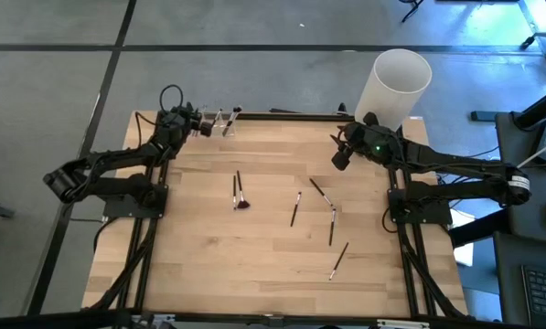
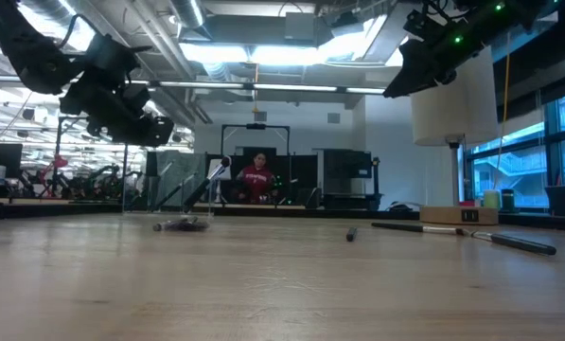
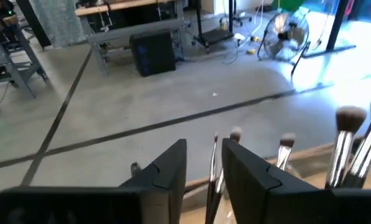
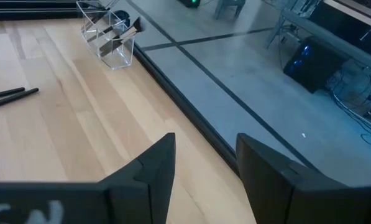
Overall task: Put items in baskets/containers
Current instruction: Put the black eyeshadow brush into the transparent organizer
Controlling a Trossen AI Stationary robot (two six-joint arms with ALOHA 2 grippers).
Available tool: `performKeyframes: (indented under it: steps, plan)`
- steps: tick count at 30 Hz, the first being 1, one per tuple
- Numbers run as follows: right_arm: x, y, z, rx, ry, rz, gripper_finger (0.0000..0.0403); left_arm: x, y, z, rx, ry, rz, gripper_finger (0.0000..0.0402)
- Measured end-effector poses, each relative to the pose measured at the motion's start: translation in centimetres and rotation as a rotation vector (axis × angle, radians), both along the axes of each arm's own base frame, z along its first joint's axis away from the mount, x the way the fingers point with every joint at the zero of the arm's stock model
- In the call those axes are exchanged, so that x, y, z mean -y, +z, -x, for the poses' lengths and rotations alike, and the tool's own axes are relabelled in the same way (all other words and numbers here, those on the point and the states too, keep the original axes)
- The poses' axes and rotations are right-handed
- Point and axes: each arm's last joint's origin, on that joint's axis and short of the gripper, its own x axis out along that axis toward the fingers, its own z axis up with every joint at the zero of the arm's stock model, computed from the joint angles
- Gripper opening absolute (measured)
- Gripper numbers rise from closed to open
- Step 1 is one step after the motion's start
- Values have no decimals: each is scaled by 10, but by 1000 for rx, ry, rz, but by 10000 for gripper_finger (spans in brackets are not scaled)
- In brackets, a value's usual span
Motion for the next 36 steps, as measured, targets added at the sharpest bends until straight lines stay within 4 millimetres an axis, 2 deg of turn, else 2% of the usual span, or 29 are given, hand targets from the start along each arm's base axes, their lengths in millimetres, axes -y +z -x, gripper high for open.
performKeyframes:
  steps: [5, 10, 15, 20, 26, 31, 36]
  plan:
    - [0, 0, 0, -16, 6, 11, 168, 1, 22, -16, 23, -129, -19, 123]
    - [0, 0, 0, -22, 9, 17, 167, 9, 44, -44, -221, -262, 124, 124]
    - [0, -1, 0, -39, 16, 28, 168, 31, 53, -67, -384, -428, 267, 121]
    - [0, -1, 0, -41, 18, 30, 167, 66, 42, -95, -508, -704, 285, 121]
    - [0, -1, 0, -42, 17, 30, 168, 112, 13, -121, -826, -1015, 221, 122]
    - [0, -1, 0, -41, 18, 30, 168, 132, -3, -134, -976, -1075, 194, 121]
    - [0, -1, 0, -39, 17, 28, 168, 139, 8, -151, -1032, -1105, 305, 122]
